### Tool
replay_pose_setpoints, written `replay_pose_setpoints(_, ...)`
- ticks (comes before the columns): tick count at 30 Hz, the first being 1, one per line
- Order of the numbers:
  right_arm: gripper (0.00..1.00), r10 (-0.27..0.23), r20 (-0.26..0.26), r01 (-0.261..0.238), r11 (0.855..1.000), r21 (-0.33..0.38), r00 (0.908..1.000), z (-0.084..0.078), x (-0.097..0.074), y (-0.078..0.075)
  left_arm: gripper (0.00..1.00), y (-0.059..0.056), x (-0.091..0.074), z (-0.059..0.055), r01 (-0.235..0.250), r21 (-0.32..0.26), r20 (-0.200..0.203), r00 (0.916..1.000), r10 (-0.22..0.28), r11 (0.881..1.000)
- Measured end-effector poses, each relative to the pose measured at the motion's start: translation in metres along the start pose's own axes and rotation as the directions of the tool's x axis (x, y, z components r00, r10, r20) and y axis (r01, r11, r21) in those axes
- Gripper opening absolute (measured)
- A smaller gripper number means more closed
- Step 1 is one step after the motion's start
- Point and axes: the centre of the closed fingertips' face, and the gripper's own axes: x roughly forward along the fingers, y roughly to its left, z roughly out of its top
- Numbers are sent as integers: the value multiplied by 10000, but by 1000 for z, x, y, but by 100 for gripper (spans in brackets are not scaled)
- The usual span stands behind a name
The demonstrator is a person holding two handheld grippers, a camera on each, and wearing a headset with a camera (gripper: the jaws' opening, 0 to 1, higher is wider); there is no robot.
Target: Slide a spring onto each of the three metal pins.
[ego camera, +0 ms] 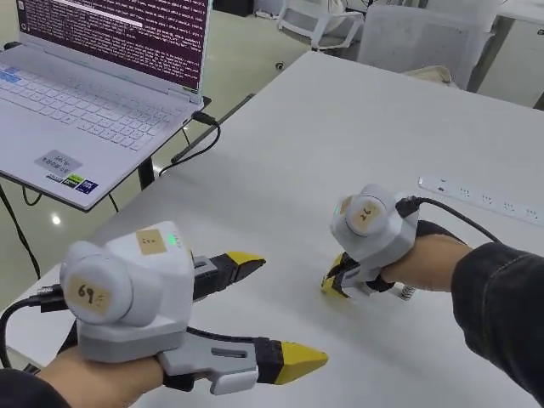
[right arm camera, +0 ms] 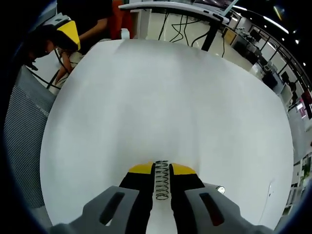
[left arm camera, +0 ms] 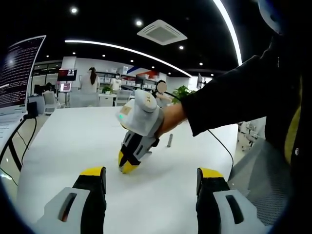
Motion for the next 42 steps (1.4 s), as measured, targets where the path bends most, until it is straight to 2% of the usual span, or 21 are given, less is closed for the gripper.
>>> replay_pose_setpoints(3,9,43,-93,-45,9999,-166,9999,1,1,0,73,0,0,0,2,-9,-1,10000,-2,10000)
replay_pose_setpoints(8,9,79,-216,-79,10000,-11,9997,0,1,0,73,0,0,1,-9,-12,20,10000,9,10000)
replay_pose_setpoints(10,8,183,-296,-174,9994,309,9994,-1,0,2,73,0,-1,1,-22,-15,17,10000,22,10000)
replay_pose_setpoints(15,8,177,-314,-171,9997,197,9994,-4,-3,7,73,-1,0,1,4,23,15,10000,-4,10000)
replay_pose_setpoints(18,8,57,-95,-55,9998,215,9999,-2,-10,8,72,-1,0,2,33,41,16,10000,-33,10000)
replay_pose_setpoints(21,8,-121,417,100,9986,510,9991,3,-21,10,73,-2,2,4,100,98,19,9999,-100,9999)
replay_pose_setpoints(27,8,-576,1194,439,9925,1142,9912,2,-39,13,73,-7,6,8,295,248,-1,9996,-295,9993)
replay_pose_setpoints(30,8,-895,1682,627,9854,1582,9817,0,-48,15,73,-9,8,10,381,335,-25,9993,-381,9987)
replay_pose_setpoints(34,8,-1388,2492,797,9691,2334,9584,0,-62,19,73,-13,10,12,479,439,-67,9988,-476,9979)
replay_pose_setpoints(42,8,-2115,3270,981,9386,3308,9211,-1,-83,21,73,-19,15,14,691,560,-109,9976,-686,9960)
